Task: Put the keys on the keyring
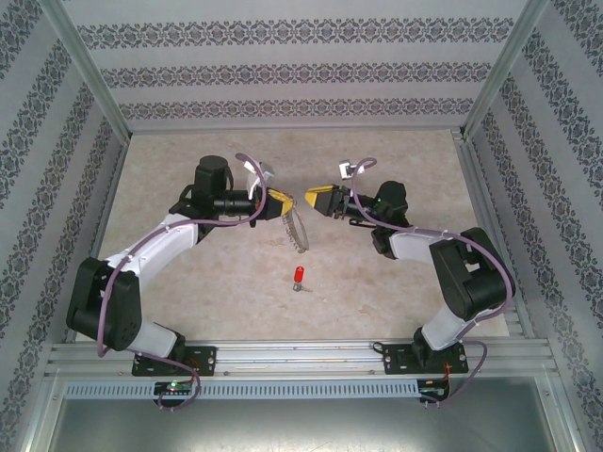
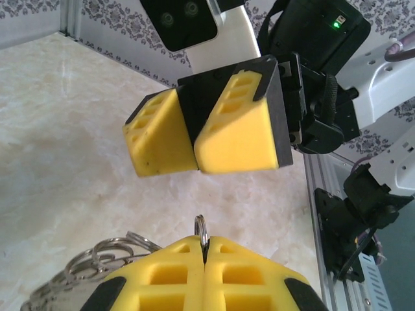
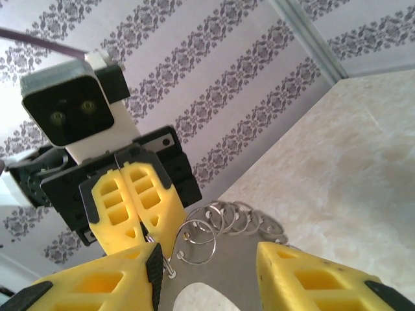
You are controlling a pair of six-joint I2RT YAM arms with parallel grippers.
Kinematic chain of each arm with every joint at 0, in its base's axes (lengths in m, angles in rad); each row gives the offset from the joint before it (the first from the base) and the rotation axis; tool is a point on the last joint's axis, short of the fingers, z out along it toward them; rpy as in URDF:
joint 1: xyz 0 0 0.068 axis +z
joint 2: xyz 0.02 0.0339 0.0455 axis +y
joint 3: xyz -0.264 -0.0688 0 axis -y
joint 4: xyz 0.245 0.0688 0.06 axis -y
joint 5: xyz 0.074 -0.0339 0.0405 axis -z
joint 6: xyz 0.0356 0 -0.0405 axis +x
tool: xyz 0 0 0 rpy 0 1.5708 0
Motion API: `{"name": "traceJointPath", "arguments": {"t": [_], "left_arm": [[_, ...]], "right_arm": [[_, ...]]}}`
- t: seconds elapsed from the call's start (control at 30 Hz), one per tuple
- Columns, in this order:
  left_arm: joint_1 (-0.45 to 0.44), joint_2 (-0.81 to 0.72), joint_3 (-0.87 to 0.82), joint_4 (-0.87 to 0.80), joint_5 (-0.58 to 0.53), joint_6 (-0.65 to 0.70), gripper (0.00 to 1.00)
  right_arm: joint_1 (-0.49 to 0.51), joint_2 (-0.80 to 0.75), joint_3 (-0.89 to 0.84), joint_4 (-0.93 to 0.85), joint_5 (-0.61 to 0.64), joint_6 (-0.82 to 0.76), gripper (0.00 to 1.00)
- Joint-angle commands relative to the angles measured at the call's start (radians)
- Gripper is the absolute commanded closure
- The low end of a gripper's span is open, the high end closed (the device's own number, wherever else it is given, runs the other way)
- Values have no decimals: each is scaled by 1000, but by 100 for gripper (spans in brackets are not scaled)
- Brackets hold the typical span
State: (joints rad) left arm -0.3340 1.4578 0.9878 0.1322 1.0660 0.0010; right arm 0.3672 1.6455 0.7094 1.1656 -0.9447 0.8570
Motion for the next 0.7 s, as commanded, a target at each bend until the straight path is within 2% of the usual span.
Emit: {"name": "traceJointPath", "arguments": {"t": [0.0, 0.67], "left_arm": [[-9, -9, 43, -55, 58, 62, 100], [-9, 39, 122, -183, 90, 106, 100]], "right_arm": [[26, -24, 21, -21, -49, -59, 57], [70, 0, 69, -32, -57, -63, 67]]}}
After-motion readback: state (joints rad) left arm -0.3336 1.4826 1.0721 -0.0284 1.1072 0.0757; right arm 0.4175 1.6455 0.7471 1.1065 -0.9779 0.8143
